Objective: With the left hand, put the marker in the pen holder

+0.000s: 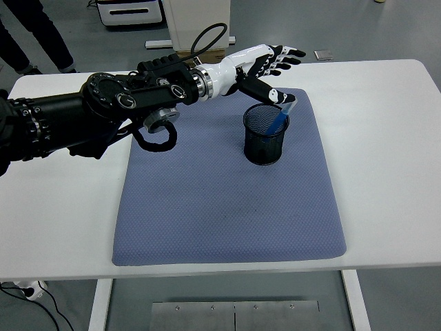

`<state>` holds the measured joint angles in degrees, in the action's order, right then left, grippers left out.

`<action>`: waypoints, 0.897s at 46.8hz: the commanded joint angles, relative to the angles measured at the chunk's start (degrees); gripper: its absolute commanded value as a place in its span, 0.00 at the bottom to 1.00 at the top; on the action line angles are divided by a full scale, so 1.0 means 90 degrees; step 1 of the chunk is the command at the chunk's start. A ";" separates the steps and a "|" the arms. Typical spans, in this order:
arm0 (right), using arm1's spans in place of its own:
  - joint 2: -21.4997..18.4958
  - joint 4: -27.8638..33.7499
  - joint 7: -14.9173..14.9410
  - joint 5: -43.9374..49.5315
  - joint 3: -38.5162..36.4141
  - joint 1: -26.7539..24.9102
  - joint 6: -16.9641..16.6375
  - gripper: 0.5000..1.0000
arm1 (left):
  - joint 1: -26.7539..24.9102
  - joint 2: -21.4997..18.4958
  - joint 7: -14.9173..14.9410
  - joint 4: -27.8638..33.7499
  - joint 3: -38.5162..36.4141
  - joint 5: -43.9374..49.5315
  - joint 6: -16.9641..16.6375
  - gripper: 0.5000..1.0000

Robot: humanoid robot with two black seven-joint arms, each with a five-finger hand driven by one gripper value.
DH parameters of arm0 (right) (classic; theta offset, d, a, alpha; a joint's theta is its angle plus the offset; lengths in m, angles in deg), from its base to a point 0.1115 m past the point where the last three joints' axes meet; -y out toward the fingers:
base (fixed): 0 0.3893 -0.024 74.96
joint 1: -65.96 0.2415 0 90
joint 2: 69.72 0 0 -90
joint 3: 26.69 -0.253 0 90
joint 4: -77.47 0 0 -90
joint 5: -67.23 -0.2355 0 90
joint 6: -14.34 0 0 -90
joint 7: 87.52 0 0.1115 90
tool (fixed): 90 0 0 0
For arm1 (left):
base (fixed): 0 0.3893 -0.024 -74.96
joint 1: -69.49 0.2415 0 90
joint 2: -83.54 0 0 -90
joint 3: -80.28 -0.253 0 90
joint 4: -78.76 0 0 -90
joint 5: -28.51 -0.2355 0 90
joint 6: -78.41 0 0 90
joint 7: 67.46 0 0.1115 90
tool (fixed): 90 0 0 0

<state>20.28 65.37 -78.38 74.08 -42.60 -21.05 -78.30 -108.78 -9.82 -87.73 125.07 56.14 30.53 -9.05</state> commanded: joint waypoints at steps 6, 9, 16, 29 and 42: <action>0.0000 -0.0003 0.0000 0.0000 0.0000 0.0000 0.0000 1.00 | -0.0007 -0.0291 -0.0004 -0.0019 0.0173 0.0000 -0.0010 1.00; 0.0000 -0.0003 0.0000 0.0000 0.0000 0.0000 0.0000 1.00 | -0.0026 -0.0427 0.0006 -0.0019 0.0173 0.0000 0.0000 1.00; 0.0000 0.0007 0.0000 0.0000 0.0000 0.0000 0.0000 1.00 | -0.0065 -0.0866 0.0006 -0.0019 0.0192 -0.0010 0.0000 1.00; 0.0000 0.0007 0.0000 0.0000 0.0000 0.0000 0.0000 1.00 | 0.0480 -0.1521 -0.0004 -0.0117 0.0796 -0.0010 -0.0877 1.00; 0.0000 -0.0003 0.0000 0.0000 0.0000 0.0000 0.0000 1.00 | 0.2502 -0.2254 -0.0453 -0.0107 0.3530 -0.0088 -0.1113 1.00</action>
<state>20.29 65.36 -78.37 74.08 -42.60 -21.05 -78.30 -89.24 -29.19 -91.43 124.07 83.09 29.84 -19.27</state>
